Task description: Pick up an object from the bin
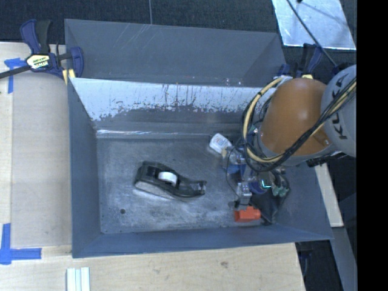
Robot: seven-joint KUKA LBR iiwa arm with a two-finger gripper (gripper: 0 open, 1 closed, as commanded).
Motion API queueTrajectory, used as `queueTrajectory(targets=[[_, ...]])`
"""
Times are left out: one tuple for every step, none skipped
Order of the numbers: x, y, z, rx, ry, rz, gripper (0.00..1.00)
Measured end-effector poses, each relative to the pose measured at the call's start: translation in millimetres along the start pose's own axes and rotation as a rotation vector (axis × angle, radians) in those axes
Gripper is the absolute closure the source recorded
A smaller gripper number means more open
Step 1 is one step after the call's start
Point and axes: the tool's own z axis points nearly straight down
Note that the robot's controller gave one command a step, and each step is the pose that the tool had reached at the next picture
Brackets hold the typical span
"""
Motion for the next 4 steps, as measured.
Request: queueTrajectory(targets=[[5.8, -80.1, 60.2, -0.003, -0.026, -0.196, 0.00], [22.1, -77.8, 36.6, 0.004, -0.011, -0.645, 0.00], [-2.5, -79.3, 25.3, 0.005, -0.009, -1.251, 0.00], [-20.1, -62.9, 68.3, 0.002, -0.007, -1.647, 0.00]])
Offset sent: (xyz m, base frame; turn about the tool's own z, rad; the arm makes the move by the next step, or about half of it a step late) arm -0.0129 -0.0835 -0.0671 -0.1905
